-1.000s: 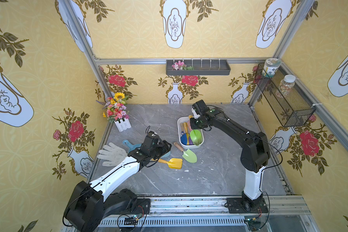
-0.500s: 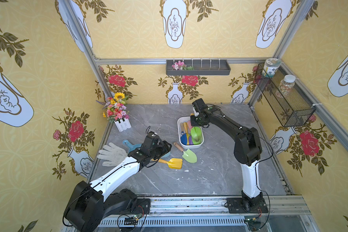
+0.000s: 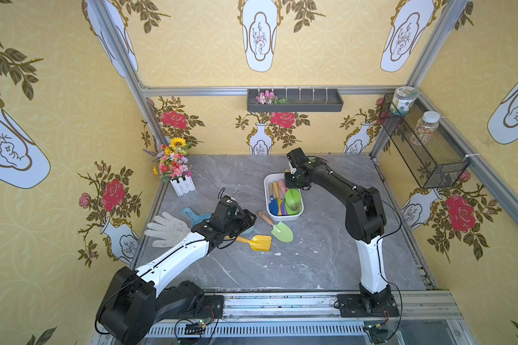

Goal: Put the shovel into the storage box
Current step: Place the shovel in the storage box.

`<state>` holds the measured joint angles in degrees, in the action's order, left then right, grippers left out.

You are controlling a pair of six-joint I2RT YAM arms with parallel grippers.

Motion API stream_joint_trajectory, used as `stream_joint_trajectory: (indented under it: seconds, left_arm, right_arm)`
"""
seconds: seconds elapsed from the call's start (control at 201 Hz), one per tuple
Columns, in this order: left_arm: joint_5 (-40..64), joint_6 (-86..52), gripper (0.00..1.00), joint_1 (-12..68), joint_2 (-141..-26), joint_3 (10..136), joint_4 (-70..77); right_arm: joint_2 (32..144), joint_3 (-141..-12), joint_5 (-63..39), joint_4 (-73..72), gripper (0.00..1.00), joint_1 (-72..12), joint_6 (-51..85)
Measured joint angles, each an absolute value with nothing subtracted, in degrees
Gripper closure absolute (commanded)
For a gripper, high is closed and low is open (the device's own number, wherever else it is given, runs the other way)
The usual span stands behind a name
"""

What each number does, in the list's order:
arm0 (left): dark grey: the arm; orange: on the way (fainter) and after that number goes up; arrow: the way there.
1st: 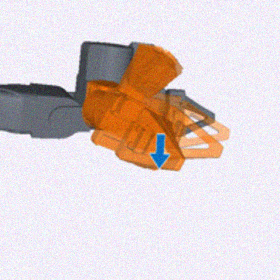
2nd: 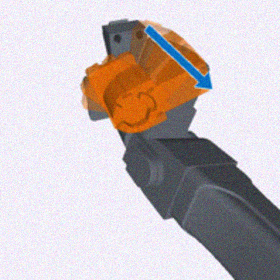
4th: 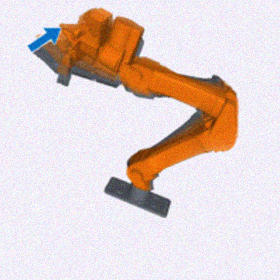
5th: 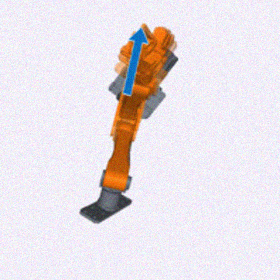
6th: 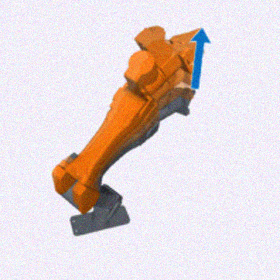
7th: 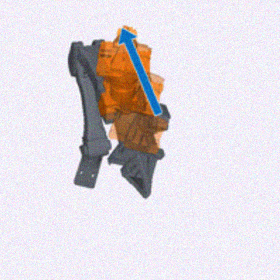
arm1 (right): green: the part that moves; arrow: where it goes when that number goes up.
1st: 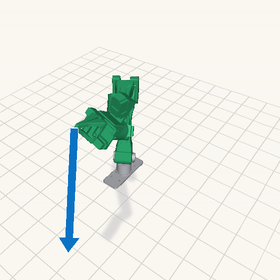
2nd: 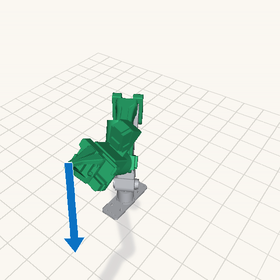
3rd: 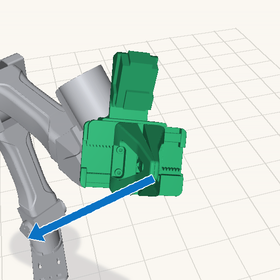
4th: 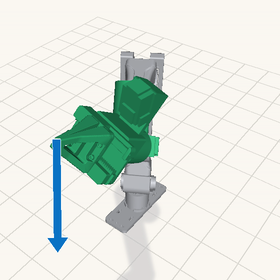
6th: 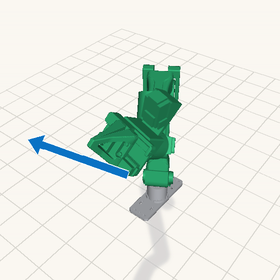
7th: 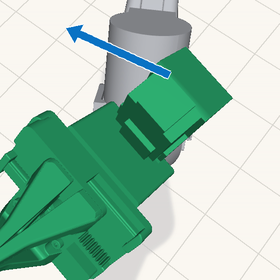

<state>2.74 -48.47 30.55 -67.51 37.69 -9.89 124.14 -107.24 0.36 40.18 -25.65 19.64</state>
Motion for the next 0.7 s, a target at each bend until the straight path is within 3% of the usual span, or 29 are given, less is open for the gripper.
stream_joint_trajectory:
  seconds: [0.289, 0.448, 0.697]
  left_arm:
    - [2.7, -48.4, 0.4, 30.5, -67.4, 37.7, -9.9]
    - [2.7, -48.4, 0.4, 30.5, -67.4, 37.7, -9.9]
    - [2.7, -48.4, 0.4, 30.5, -66.7, 37.1, -9.5]
  right_arm:
    - [124.6, -106.3, 0.3, 39.8, 0.79, -25.6, 19.7]
    - [124.5, -104.9, 0.5, 39.0, 0.61, -25.6, 20.1]
    - [123.0, -104.1, 1.7, 39.2, 0.58, -25.7, 20.5]
